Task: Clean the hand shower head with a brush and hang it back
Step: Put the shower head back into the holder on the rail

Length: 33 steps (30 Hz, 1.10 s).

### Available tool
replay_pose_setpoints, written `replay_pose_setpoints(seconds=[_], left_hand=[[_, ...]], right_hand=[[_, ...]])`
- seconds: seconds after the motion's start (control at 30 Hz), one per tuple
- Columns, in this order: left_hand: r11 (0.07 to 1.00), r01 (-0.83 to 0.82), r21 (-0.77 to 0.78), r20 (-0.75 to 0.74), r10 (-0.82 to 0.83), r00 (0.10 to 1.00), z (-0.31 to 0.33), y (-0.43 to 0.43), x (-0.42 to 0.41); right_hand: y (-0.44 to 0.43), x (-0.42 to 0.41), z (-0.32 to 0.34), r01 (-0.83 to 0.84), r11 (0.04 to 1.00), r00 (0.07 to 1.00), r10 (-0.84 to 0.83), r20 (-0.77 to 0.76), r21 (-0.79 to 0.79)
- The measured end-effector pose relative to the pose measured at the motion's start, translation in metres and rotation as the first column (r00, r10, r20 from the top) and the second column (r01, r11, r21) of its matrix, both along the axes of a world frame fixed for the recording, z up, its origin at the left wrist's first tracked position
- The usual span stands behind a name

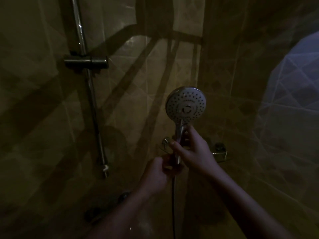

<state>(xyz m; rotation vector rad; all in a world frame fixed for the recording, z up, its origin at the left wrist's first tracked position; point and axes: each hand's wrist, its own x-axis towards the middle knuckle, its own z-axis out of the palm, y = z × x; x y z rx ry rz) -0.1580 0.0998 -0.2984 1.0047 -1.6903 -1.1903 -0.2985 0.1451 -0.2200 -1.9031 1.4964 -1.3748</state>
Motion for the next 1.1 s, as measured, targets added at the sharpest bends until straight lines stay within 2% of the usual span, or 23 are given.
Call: replay_pose_setpoints(seconds=[0.07,0.1,0.17,0.23,0.33,0.4,0.47,0.57,0.67,0.8,0.83,0.97,1.1], left_hand=[[1.0,-0.019,0.024,-0.105,0.021,0.994,0.014,0.0,0.008],[0.999,-0.045,-0.015,-0.117,0.043,0.992,0.022,-0.002,0.013],[0.973,-0.158,-0.165,-0.093,0.145,0.985,0.042,-0.01,0.024],[0.958,-0.193,-0.21,-0.09,0.177,0.98,0.067,-0.021,0.035],[0.943,-0.214,-0.254,-0.048,0.209,0.977,0.115,-0.035,0.052],[0.923,-0.215,-0.32,-0.051,0.21,0.976,0.152,-0.037,0.062],[0.867,-0.216,-0.45,0.07,0.275,0.959,0.188,-0.038,0.074],[0.76,-0.223,-0.611,0.308,0.487,0.817,0.233,-0.046,0.099],[0.571,-0.167,-0.804,0.394,0.722,0.569,0.262,-0.05,0.133],[0.545,-0.074,-0.835,0.5,0.809,0.309,0.268,-0.049,0.168],[0.552,-0.065,-0.831,0.518,0.812,0.27,0.267,-0.049,0.173],[0.608,-0.071,-0.791,0.574,0.777,0.259,0.264,-0.059,0.179],[0.624,-0.065,-0.779,0.598,0.77,0.223,0.259,-0.067,0.185]], right_hand=[[-0.008,0.008,0.023,0.006,1.0,0.999,-0.006,0.034,0.004],[-0.011,0.013,0.038,-0.001,1.0,1.0,0.0,0.021,0.02],[-0.016,0.023,0.065,-0.037,0.999,0.998,0.038,-0.042,0.033],[-0.019,0.034,0.09,-0.069,0.998,0.995,0.07,-0.076,0.014],[-0.027,0.053,0.129,-0.11,0.983,0.991,0.096,-0.096,-0.146],[-0.039,0.063,0.157,-0.131,0.967,0.991,0.124,-0.046,-0.218],[-0.053,0.074,0.188,-0.142,0.966,0.987,0.156,0.048,-0.215],[-0.071,0.085,0.233,-0.164,0.961,0.974,0.194,0.12,-0.22],[-0.084,0.097,0.272,-0.171,0.949,0.971,0.209,0.119,-0.265],[-0.096,0.115,0.308,-0.177,0.938,0.97,0.217,0.106,-0.297],[-0.1,0.12,0.313,-0.177,0.933,0.972,0.216,0.094,-0.314],[-0.111,0.139,0.324,-0.174,0.927,0.978,0.202,0.053,-0.333],[-0.122,0.157,0.323,-0.185,0.919,0.979,0.202,0.013,-0.349]])
